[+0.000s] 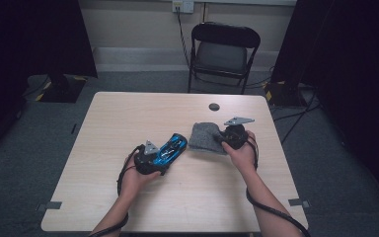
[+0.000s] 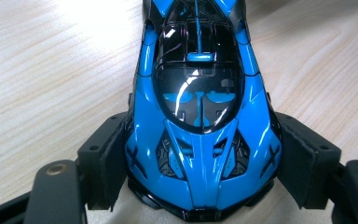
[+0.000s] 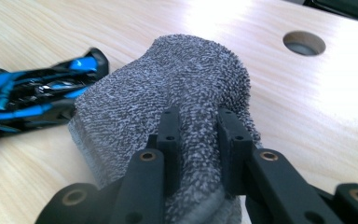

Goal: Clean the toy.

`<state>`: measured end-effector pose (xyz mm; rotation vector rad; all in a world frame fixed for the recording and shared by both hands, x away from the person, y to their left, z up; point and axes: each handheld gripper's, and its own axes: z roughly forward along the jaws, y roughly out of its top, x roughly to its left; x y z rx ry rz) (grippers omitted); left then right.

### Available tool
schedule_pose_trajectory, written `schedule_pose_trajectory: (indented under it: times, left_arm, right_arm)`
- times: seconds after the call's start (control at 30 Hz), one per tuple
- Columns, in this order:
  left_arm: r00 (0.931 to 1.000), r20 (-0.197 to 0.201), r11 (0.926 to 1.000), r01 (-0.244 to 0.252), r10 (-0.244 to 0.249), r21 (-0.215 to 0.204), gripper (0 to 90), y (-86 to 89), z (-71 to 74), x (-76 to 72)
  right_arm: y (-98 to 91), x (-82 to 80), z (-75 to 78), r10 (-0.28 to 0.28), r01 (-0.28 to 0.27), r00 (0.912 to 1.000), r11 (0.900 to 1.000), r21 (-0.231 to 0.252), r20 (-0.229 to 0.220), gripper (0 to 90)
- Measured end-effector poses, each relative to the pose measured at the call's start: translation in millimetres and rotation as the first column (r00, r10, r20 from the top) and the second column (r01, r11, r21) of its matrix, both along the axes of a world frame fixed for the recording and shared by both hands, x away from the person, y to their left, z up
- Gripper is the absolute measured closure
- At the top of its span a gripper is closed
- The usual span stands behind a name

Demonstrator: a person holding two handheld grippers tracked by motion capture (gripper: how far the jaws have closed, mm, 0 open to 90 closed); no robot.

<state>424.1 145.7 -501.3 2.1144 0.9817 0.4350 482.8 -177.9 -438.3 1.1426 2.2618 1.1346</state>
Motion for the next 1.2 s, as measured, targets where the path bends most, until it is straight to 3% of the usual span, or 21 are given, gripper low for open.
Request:
schedule_pose_trajectory:
  times: [0.23, 0.6, 1.2]
  left_arm:
    - [1.0000, 0.000, 1.0000, 0.001, -0.001, 0.001, 26.0, 0.1, 0.0, 0.0]
    - [1.0000, 0.000, 1.0000, 0.000, 0.000, 0.000, 26.0, 0.0, 0.0, 0.0]
    - [1.0000, -0.001, 1.0000, 0.000, 0.000, 0.000, 26.0, 0.1, 0.0, 0.0]
  right_arm:
    - [15.9, -7.2, 11.8, 0.046, -0.047, 0.9986, 0.9980, 0.042, 0.026, 73.5]
    - [48.9, -14.3, 14.9, 0.122, -0.123, 0.9922, 0.9905, 0.061, 0.029, 73.4]
    - [97.2, -20.7, 5.7, 0.219, -0.220, 0.9756, 0.9748, 0.040, 0.013, 73.3]
